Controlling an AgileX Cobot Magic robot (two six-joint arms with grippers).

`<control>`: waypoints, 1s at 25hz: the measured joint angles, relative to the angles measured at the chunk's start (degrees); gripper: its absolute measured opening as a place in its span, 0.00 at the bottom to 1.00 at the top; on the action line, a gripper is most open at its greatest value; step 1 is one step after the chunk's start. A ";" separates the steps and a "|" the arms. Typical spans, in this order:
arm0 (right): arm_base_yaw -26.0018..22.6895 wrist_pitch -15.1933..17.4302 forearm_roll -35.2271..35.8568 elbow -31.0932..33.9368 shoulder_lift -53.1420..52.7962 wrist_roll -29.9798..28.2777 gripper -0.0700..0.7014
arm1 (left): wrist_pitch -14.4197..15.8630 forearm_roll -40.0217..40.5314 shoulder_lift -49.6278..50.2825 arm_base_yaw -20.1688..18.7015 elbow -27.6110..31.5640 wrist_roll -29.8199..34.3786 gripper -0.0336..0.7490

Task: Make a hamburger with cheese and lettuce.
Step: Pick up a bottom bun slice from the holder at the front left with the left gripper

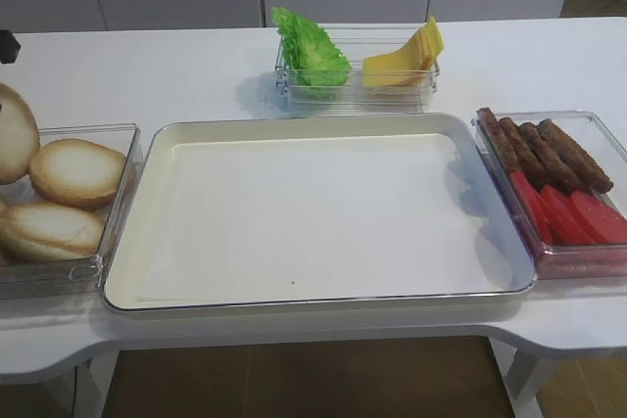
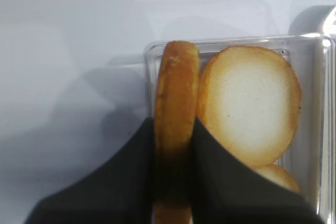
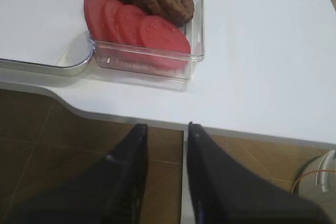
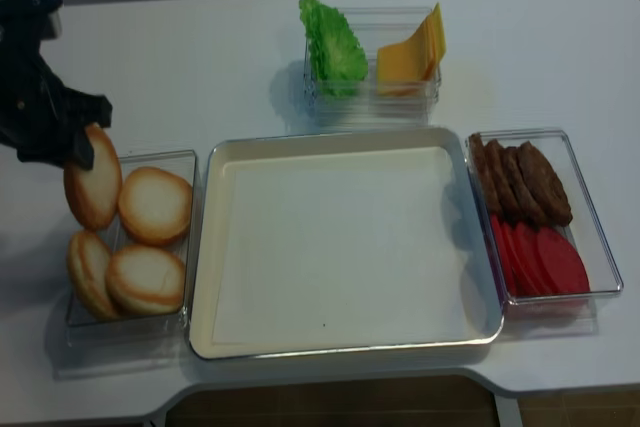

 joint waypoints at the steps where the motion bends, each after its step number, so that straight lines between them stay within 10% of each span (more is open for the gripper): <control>1: 0.00 0.00 0.00 0.00 0.00 0.00 0.34 | 0.27 0.00 -0.23 0.00 -0.25 0.00 0.19; 25: 0.00 0.00 0.00 0.00 0.00 0.00 0.28 | 4.37 -17.31 -8.72 0.00 -0.35 5.36 0.18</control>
